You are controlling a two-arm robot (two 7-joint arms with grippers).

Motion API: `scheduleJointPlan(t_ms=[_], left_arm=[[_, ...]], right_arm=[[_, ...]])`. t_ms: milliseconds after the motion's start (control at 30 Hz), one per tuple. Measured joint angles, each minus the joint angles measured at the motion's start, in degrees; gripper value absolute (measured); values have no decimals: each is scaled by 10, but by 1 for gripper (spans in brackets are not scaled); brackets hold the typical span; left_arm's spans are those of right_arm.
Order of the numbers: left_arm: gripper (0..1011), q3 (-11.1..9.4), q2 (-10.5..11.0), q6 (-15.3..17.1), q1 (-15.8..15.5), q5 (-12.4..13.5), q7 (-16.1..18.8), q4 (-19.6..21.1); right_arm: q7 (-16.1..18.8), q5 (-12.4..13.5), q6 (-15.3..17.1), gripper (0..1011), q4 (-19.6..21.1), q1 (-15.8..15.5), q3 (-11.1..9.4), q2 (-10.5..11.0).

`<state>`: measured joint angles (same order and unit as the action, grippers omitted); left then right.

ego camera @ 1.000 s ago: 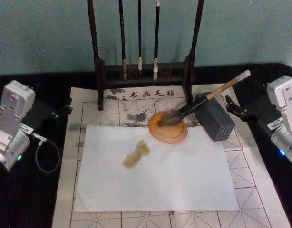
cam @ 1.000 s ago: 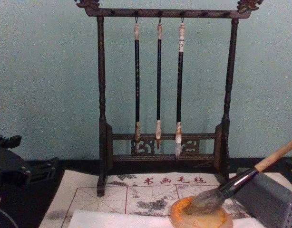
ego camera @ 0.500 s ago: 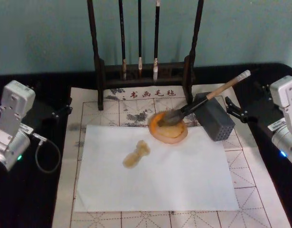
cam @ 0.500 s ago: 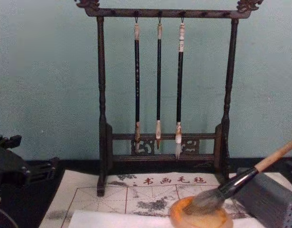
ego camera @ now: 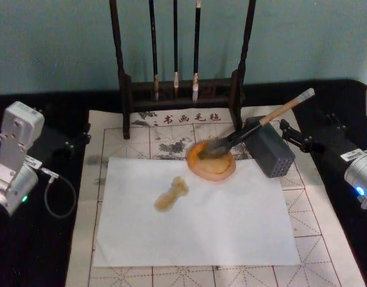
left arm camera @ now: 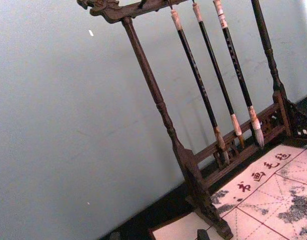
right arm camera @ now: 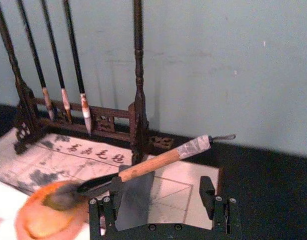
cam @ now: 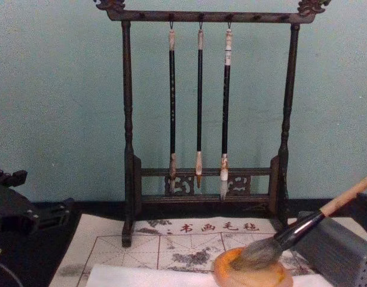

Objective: Pick up the brush from the inkstone, write on the paper, then place the brush back to its original position.

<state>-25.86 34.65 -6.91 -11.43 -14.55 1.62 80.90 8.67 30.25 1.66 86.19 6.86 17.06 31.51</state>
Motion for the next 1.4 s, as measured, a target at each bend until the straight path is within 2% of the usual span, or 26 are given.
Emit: scheduleJointPlan(t_ms=[100,133,267,367,433,667,833,1167,1400], left_arm=[[1001,0,0,0,0,0,0,0],[1001,0,0,0,0,0,0,0],[1001,0,0,0,0,0,0,0],[1001,0,0,0,0,0,0,0],[1001,0,0,0,0,0,0,0],[1001,0,0,0,0,0,0,0],[1001,0,0,0,0,0,0,0],[1001,0,0,0,0,0,0,0],[1001,0,0,0,0,0,0,0]], right_arm=[[8,44,38,1000,4,-2,-21,-17],[8,44,38,1000,4,-2,-21,-17],[9,80,73,1000,6,-2,-42,-35],[6,119,109,1000,7,-2,-63,-55],[4,134,118,1000,7,-2,-69,-61],[-9,213,153,1000,8,-4,-95,-88],[-28,248,156,1000,6,-4,-106,-106],[-60,272,127,1000,3,0,-111,-132],[-68,286,123,1000,-9,12,-100,-139]])
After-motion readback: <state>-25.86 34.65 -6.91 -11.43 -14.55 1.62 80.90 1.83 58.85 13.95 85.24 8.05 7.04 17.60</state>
